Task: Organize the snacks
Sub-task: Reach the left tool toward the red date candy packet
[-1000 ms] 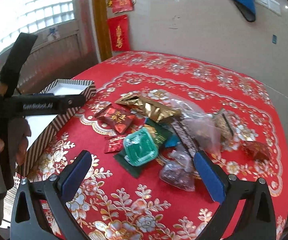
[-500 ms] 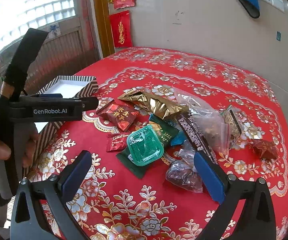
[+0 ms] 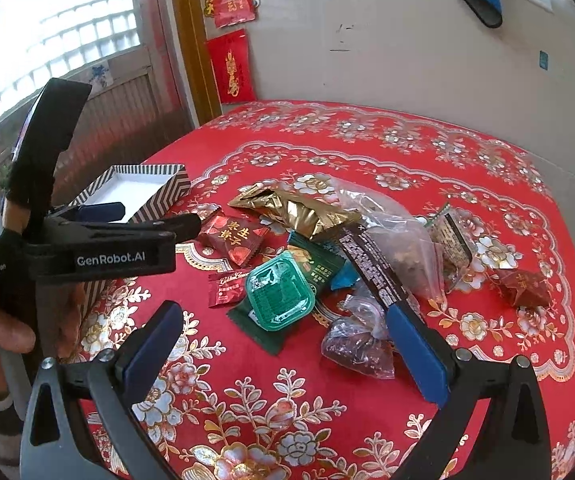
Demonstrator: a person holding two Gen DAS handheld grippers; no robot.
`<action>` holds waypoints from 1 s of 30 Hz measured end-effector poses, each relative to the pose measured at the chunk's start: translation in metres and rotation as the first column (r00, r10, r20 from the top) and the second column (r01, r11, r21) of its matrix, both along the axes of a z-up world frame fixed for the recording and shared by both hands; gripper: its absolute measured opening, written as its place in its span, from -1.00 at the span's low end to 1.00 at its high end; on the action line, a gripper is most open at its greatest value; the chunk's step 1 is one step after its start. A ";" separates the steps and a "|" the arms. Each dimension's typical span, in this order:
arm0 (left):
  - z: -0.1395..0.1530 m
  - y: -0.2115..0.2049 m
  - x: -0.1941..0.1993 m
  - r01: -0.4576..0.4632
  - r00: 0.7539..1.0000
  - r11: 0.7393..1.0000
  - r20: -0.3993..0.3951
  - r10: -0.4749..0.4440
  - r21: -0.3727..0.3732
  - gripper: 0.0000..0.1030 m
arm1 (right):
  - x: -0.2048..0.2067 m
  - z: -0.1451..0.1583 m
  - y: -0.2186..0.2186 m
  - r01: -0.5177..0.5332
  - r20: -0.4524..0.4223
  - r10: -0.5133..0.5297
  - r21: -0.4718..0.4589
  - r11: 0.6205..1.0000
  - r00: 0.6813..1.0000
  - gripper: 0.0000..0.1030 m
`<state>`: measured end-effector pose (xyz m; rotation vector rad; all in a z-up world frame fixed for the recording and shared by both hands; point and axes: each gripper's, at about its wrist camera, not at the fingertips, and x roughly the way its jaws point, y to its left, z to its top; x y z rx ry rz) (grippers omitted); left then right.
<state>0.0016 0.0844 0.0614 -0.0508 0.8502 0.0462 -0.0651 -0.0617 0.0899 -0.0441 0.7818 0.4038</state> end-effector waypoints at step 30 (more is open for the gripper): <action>-0.019 0.002 0.018 -0.046 0.998 0.999 -0.049 0.047 0.016 1.00 | 0.012 -0.016 0.010 -0.054 -0.051 0.053 -0.001 0.999 0.997 0.98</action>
